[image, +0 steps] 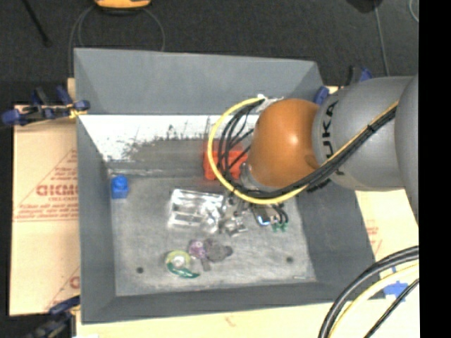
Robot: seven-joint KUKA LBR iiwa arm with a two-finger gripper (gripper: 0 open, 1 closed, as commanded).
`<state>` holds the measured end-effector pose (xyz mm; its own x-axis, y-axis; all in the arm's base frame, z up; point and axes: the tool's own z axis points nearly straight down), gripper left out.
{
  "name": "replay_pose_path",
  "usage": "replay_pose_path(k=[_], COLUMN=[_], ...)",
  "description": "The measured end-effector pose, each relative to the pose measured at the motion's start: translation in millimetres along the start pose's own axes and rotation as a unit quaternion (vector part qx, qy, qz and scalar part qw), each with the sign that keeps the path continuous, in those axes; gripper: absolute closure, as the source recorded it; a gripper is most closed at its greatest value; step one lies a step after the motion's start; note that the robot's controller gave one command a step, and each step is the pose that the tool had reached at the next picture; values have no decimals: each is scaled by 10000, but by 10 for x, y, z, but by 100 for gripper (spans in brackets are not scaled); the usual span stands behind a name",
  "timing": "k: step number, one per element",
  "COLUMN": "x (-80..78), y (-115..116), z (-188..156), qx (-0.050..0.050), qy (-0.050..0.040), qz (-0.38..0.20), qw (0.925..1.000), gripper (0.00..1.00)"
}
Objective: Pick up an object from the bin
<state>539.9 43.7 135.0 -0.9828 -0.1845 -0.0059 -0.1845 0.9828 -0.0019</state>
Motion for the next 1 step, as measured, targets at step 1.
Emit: replay_pose_path(k=[1], x=[9], y=[0], z=[9], qx=[-1], qy=[13], qz=[-2], qw=[10000], gripper=[0])
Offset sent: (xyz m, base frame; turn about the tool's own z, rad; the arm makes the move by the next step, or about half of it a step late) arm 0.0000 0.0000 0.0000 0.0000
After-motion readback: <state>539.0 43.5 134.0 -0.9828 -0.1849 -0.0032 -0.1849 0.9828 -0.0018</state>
